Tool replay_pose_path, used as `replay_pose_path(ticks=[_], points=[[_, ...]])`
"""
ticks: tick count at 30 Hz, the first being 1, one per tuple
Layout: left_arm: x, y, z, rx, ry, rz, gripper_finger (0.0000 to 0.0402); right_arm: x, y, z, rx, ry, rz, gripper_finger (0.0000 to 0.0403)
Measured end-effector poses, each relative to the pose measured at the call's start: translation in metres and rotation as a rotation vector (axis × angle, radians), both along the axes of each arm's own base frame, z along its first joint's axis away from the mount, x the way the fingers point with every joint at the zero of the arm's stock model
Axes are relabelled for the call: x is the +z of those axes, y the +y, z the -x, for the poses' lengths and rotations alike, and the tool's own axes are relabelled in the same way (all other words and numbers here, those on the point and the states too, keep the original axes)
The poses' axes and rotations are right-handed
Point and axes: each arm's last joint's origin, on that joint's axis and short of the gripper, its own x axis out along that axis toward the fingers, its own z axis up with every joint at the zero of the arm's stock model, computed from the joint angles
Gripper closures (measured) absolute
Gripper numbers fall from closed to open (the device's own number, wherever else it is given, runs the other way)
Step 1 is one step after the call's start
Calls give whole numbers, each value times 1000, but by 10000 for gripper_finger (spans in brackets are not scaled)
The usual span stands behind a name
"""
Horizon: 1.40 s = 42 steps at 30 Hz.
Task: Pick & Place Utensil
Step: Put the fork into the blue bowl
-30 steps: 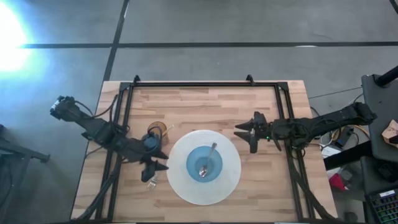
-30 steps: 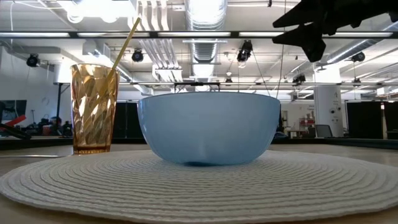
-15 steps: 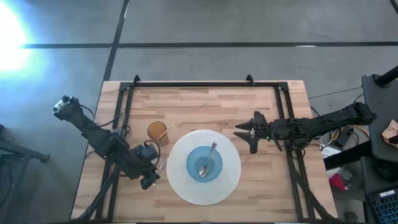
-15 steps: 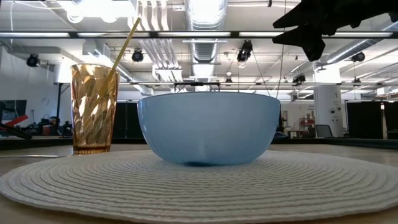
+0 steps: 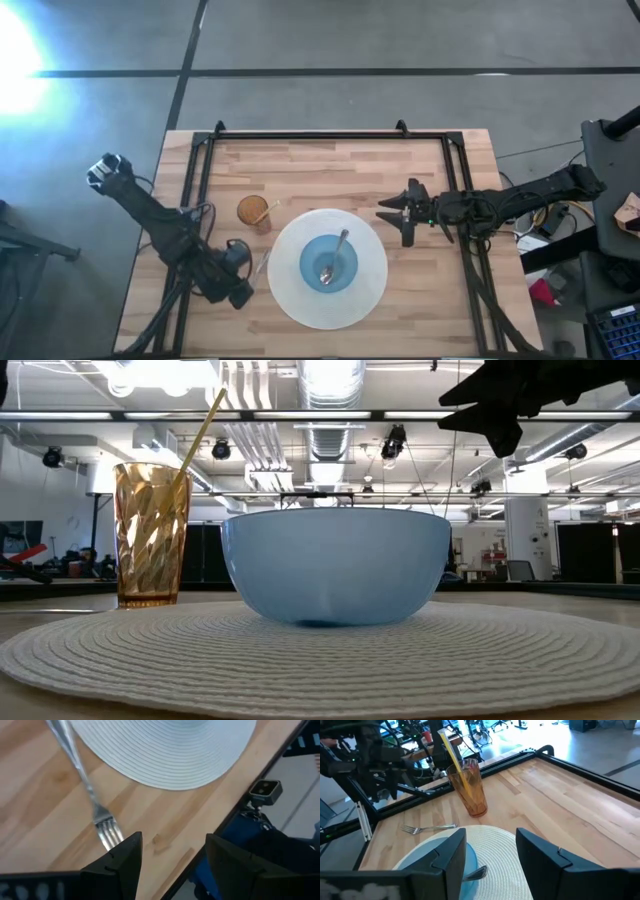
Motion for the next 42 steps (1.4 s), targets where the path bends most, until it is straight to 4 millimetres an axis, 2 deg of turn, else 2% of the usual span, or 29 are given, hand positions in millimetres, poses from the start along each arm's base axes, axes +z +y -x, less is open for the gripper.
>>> replay_pose_path(ticks=[5,10,20,32,37,42], points=[[-11,-6,1,-34,-25,16,193,0,0,0,0,2,1,240],[-19,-14,4,-26,-24,106,193,0,0,0,1,2,1,243],[-35,-22,12,192,93,292,193,0,0,0,3,3,6,242],[-59,-23,27,282,178,298,193,0,0,0,16,12,53,248],[-62,-22,28,179,137,228,193,0,0,0,17,13,58,246],[-51,-25,23,-18,-10,101,193,0,0,0,16,13,58,252]])
